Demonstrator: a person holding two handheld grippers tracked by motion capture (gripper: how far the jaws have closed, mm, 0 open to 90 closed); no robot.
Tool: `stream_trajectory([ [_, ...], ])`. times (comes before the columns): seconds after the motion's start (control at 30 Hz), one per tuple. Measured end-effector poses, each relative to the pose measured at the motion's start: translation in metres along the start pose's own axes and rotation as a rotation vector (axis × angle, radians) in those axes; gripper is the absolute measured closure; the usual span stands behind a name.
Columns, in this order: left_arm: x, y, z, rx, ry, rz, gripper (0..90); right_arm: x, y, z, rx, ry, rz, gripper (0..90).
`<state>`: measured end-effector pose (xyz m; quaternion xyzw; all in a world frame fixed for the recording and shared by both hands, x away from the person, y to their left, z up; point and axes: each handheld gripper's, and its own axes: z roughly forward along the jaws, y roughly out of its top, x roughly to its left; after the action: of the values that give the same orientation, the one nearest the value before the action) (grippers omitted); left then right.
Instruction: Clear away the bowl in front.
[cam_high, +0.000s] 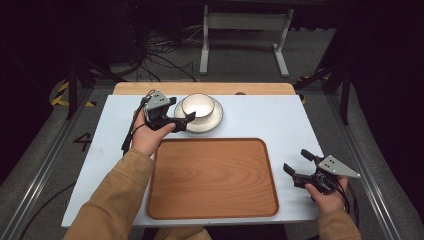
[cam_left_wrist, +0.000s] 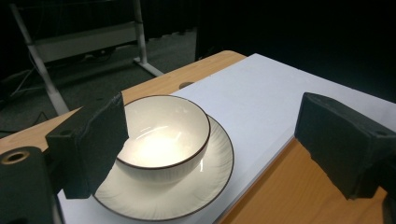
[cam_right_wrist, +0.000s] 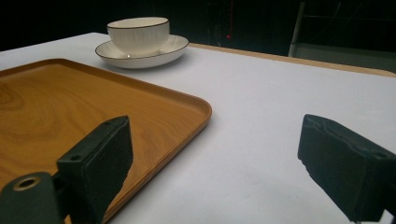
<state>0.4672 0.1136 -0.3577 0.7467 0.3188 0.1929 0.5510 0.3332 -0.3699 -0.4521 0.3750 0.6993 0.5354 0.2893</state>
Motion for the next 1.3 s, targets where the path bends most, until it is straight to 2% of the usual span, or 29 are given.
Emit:
stream_trajectory([
  [0.23,0.003,0.006,0.011,0.018,0.004,0.008,10.4,-0.001,0.0,-0.001,-0.011,-0.008,-0.001,9.6],
  [0.33,0.007,0.008,0.016,0.023,0.001,-0.005,11.7,-0.001,0.001,-0.001,-0.018,-0.009,-0.004,9.3],
  [0.37,0.009,0.009,0.018,0.032,-0.009,-0.021,14.5,-0.002,0.001,-0.001,-0.024,-0.009,0.002,7.4],
  [0.43,0.01,0.01,0.019,0.039,-0.007,-0.022,16.9,-0.003,0.001,-0.001,-0.024,-0.001,0.013,5.6],
  [0.47,0.012,0.01,0.02,0.056,-0.009,-0.025,16.9,-0.003,0.001,-0.001,-0.024,-0.001,0.013,5.6],
  [0.5,0.014,0.01,0.024,0.08,-0.007,-0.033,19.4,-0.004,0.001,-0.001,-0.032,0.022,0.021,4.5],
  [0.53,0.014,0.01,0.024,0.08,-0.007,-0.033,19.9,-0.004,0.001,-0.001,-0.032,0.022,0.021,4.5],
  [0.57,0.016,0.01,0.026,0.1,-0.002,-0.039,21.8,-0.003,0.002,-0.001,-0.032,0.014,0.014,4.5],
  [0.7,0.018,0.01,0.032,0.108,-0.018,-0.044,25.7,-0.001,0.003,-0.003,-0.067,-0.022,0.013,4.9],
  [0.73,0.018,0.01,0.036,0.114,-0.028,-0.033,26.2,0.001,0.004,-0.005,-0.092,-0.039,0.006,6.8],
  [0.83,0.019,0.01,0.041,0.129,-0.028,-0.016,27.7,0.001,0.005,-0.006,-0.102,-0.043,0.003,7.8],
  [1.0,0.019,0.01,0.052,0.159,-0.029,-0.012,28.8,0.0,0.004,-0.008,-0.105,-0.004,0.01,14.1],
  [1.13,0.02,0.006,0.063,0.19,0.011,-0.031,28.9,-0.001,0.003,-0.01,-0.116,0.018,0.019,16.6],
  [1.23,0.021,0.002,0.07,0.209,0.02,-0.032,30.0,-0.002,0.003,-0.012,-0.119,0.015,0.012,17.5],
  [1.3,0.022,-0.001,0.074,0.215,0.01,-0.027,32.6,-0.002,0.002,-0.013,-0.118,0.015,0.013,17.6],
])
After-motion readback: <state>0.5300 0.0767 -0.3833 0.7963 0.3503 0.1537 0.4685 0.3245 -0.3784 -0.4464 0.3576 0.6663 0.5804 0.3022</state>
